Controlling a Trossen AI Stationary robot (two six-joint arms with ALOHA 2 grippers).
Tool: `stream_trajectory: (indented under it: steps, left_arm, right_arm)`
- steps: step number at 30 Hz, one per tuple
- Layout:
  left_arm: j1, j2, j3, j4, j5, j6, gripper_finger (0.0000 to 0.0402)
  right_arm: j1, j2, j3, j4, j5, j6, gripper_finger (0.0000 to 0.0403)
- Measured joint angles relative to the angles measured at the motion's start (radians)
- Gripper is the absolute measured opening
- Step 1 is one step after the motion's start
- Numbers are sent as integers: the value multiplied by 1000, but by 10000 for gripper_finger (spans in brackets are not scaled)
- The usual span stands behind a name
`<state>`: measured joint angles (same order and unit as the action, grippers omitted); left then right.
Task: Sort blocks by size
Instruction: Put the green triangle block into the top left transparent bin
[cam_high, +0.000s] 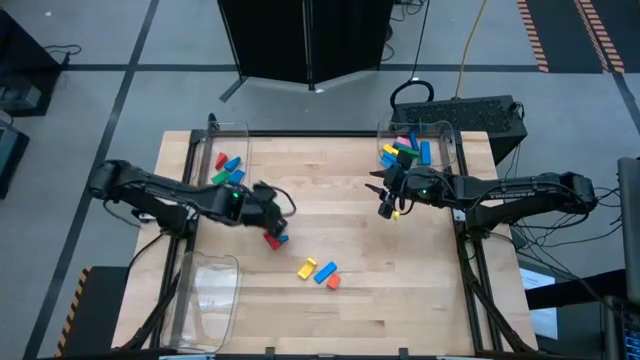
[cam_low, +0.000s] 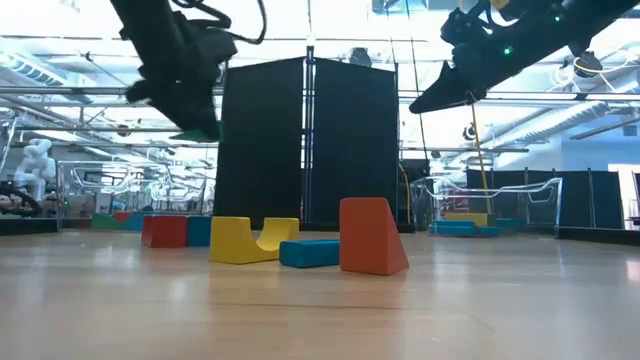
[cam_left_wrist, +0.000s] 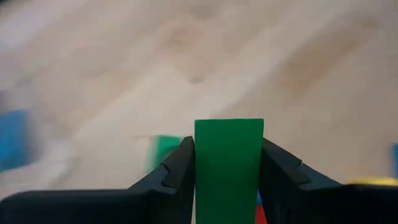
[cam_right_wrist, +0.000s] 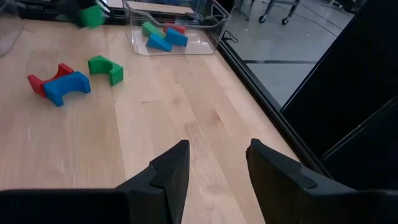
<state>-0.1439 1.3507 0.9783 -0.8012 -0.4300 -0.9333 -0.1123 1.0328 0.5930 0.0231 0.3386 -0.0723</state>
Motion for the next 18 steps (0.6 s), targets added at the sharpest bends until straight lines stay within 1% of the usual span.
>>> stream_trajectory:
  steps: [2,5,11,18]
  left_arm:
    - [40,-36,0,-71,-14,9,121]
    - [97,-86,0,-128,-27,35,121]
    - [196,-178,0,-134,-34,112,121]
    - [298,-225,0,-223,-34,163,121]
  right_arm:
    - [0,0,0,2,0,0,153]
    - [0,0,0,5,0,-9,153]
    - [-22,0,0,12,-1,-48,153]
    - [-61,0,0,10,0,-28,153]
